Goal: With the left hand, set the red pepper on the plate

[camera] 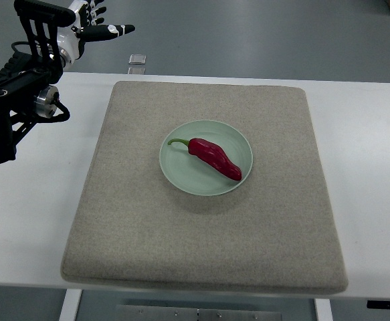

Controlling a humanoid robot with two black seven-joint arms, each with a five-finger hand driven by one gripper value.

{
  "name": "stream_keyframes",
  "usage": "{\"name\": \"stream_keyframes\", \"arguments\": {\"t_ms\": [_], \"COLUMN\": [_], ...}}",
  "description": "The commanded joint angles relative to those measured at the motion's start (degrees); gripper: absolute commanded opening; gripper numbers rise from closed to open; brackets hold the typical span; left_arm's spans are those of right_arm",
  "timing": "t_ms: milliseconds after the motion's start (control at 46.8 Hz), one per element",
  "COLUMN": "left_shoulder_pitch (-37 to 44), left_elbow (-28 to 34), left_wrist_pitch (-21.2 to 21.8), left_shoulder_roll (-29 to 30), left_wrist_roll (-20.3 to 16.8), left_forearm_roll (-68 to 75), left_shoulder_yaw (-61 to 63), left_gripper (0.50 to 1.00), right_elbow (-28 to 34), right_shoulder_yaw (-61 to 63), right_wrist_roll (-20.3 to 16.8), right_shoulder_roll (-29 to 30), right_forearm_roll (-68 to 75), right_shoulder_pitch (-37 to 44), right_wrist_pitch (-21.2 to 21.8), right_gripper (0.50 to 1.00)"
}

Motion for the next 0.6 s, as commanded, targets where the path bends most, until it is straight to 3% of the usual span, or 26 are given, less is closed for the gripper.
{"name": "stream_keyframes", "arguments": {"t_ms": [0,171,427,577], "left_shoulder_pitch": [1.06,2.20,3.61,4.05], "left_elbow": [0.14,3.21,10.51,11.48], "left_wrist_pitch": [-0.75,-5.67,-15.42,-19.73], "left_shoulder_roll": [-0.87,-3.16,-5.36,-5.44], "left_wrist_roll": [0.50,0.94,6.65,7.01], "left_forearm_roll": [-1.41,-1.67,-8.26,-14.85], "left_shoulder_yaw": [-2.48,-7.23,-15.23,-15.50], "left_gripper": [0.992,0.992,0.994,0.994], "right_elbow": [0.00,0.00,0.00,0.00], "right_shoulder_yaw": [-0.01,0.08,-0.01,-0.01], "right_wrist_roll": [0.00,0.00,0.00,0.00], "right_shoulder_roll": [0.00,0.00,0.00,0.00], "right_forearm_roll": [0.00,0.00,0.00,0.00], "right_shoulder_pitch": [0.00,0.00,0.00,0.00], "right_wrist_pitch": [0.00,0.00,0.00,0.00], "right_gripper": [0.928,0.928,0.928,0.928]}}
